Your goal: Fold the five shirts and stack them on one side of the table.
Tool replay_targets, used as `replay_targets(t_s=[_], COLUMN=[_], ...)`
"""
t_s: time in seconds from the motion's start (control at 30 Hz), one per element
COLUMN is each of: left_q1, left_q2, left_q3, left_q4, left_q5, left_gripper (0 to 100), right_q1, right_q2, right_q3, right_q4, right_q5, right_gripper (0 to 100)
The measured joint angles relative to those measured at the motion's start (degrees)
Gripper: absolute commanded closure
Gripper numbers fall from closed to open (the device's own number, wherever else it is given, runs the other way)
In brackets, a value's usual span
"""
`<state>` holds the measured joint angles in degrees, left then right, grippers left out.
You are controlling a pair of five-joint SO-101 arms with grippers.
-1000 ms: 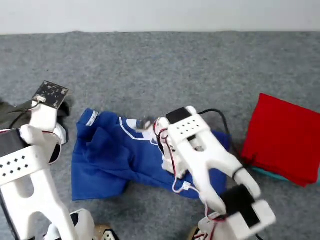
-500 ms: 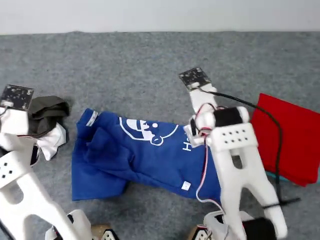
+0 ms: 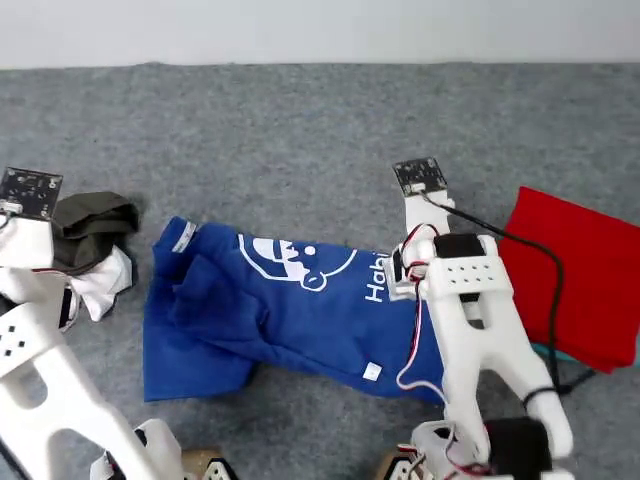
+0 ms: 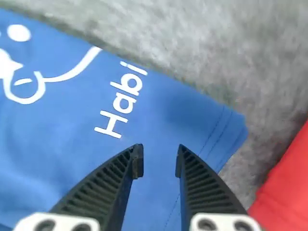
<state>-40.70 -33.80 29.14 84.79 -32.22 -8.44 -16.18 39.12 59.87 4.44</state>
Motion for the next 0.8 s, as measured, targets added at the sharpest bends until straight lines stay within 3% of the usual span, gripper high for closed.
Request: replay_targets(t_s=[0.4,0.8], left_q1=[0.0,0.0], left_q2=[0.0,0.0], left_q3=[7.12,7.12], left_q4=[-5.71,-5.89], left_q5=[-0.09,-0.26], left_gripper=[98,98], right_q1=[7.03,13.71], right_q2=[5.89,8.0], right_q3=[0.97,0.97], right_q4=[-0.09,1.23], right_q5=[-0.62,4.4], right_gripper=[87.3,87.3])
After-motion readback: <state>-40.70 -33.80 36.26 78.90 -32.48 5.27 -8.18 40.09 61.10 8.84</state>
